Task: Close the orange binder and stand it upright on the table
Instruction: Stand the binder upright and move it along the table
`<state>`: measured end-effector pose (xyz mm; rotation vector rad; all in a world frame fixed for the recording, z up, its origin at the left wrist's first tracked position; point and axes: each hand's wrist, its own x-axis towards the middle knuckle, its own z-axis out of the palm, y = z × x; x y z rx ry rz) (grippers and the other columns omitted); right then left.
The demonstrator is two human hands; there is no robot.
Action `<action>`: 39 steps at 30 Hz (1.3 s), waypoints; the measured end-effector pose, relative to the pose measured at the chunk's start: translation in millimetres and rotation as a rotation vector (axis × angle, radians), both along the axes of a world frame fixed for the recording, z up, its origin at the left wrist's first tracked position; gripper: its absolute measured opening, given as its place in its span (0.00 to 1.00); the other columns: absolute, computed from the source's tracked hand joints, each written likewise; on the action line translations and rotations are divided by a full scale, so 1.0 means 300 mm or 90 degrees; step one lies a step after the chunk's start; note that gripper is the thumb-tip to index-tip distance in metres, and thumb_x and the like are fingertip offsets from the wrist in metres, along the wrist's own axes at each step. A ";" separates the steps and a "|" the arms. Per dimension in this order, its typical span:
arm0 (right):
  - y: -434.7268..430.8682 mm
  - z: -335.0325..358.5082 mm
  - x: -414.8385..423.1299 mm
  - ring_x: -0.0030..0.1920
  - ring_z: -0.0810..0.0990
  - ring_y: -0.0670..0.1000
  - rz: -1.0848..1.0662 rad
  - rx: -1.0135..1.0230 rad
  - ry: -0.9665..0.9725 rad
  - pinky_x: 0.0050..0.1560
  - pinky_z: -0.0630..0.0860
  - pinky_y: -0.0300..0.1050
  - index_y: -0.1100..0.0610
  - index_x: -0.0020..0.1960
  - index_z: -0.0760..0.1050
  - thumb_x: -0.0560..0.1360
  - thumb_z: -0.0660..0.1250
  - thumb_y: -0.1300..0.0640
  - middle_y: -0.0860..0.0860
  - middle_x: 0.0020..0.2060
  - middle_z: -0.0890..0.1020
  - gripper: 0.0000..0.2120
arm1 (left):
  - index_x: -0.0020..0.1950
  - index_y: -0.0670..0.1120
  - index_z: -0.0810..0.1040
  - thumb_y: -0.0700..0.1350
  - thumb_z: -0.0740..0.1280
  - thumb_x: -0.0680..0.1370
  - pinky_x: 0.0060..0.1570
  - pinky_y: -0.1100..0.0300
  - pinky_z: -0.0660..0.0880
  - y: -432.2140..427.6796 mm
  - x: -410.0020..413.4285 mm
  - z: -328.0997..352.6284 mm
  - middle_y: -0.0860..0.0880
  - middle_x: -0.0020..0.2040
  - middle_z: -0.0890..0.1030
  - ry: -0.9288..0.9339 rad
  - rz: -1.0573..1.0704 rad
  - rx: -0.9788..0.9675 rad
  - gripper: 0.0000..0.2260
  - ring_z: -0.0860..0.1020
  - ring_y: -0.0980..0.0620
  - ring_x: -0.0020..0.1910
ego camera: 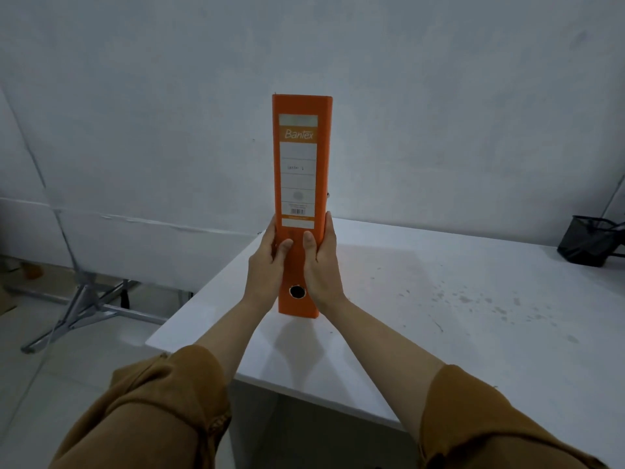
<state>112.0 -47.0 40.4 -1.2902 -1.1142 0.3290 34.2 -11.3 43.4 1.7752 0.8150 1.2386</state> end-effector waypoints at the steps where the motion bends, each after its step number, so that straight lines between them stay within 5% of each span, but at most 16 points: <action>1: 0.008 0.002 0.001 0.74 0.62 0.50 -0.002 0.001 0.004 0.72 0.66 0.56 0.48 0.77 0.47 0.82 0.51 0.47 0.47 0.75 0.60 0.26 | 0.76 0.55 0.57 0.49 0.55 0.82 0.67 0.48 0.69 0.008 0.002 0.002 0.53 0.72 0.69 -0.001 -0.001 0.000 0.22 0.70 0.49 0.69; 39: 0.566 0.007 0.104 0.78 0.49 0.54 0.053 -0.051 -0.029 0.76 0.52 0.60 0.50 0.78 0.40 0.82 0.50 0.49 0.51 0.78 0.51 0.29 | 0.76 0.50 0.54 0.46 0.52 0.82 0.70 0.43 0.67 0.537 0.075 0.054 0.47 0.74 0.66 0.002 0.005 -0.028 0.21 0.67 0.46 0.72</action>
